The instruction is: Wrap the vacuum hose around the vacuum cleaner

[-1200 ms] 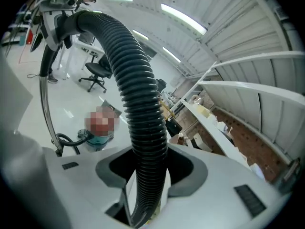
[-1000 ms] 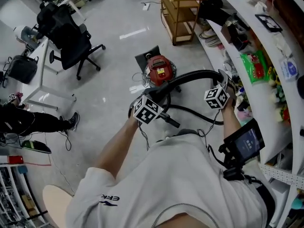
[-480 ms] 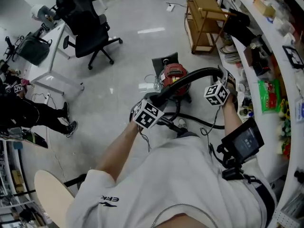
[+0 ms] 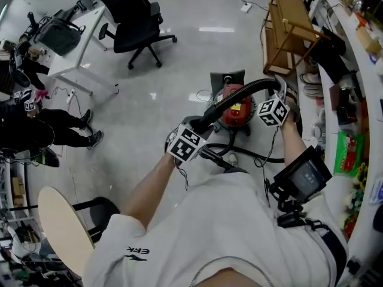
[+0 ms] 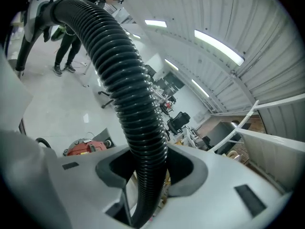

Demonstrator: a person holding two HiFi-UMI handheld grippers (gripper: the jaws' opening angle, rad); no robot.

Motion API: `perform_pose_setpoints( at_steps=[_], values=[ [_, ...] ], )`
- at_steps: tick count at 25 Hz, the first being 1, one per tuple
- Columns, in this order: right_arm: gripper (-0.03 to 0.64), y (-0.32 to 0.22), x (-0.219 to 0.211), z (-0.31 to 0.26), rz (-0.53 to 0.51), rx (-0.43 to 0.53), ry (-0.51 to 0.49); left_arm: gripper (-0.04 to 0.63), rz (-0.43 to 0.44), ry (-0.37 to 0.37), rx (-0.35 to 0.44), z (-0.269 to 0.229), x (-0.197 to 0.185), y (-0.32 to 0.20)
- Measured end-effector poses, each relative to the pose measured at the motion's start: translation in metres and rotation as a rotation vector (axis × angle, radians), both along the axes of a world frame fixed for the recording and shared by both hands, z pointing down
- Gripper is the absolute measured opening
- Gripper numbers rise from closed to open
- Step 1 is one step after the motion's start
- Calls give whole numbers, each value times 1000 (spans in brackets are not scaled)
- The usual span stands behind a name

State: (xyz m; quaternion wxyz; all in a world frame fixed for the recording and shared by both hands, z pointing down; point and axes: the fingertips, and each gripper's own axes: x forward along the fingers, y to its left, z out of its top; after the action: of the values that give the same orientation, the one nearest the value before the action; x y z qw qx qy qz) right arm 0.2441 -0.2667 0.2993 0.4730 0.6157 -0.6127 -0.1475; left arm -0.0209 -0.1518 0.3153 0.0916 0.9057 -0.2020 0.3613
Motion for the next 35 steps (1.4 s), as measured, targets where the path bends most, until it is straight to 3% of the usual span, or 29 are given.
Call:
perform_pose_setpoints(
  at_steps=[16,35],
  values=[
    [176,-149,-43,12,-277,-16,7,129,-218,8,-65,-2,5,-57],
    [176,-308,-126,55,-466,-155,104,130,-276,176,-190,17,-26,-164]
  ],
)
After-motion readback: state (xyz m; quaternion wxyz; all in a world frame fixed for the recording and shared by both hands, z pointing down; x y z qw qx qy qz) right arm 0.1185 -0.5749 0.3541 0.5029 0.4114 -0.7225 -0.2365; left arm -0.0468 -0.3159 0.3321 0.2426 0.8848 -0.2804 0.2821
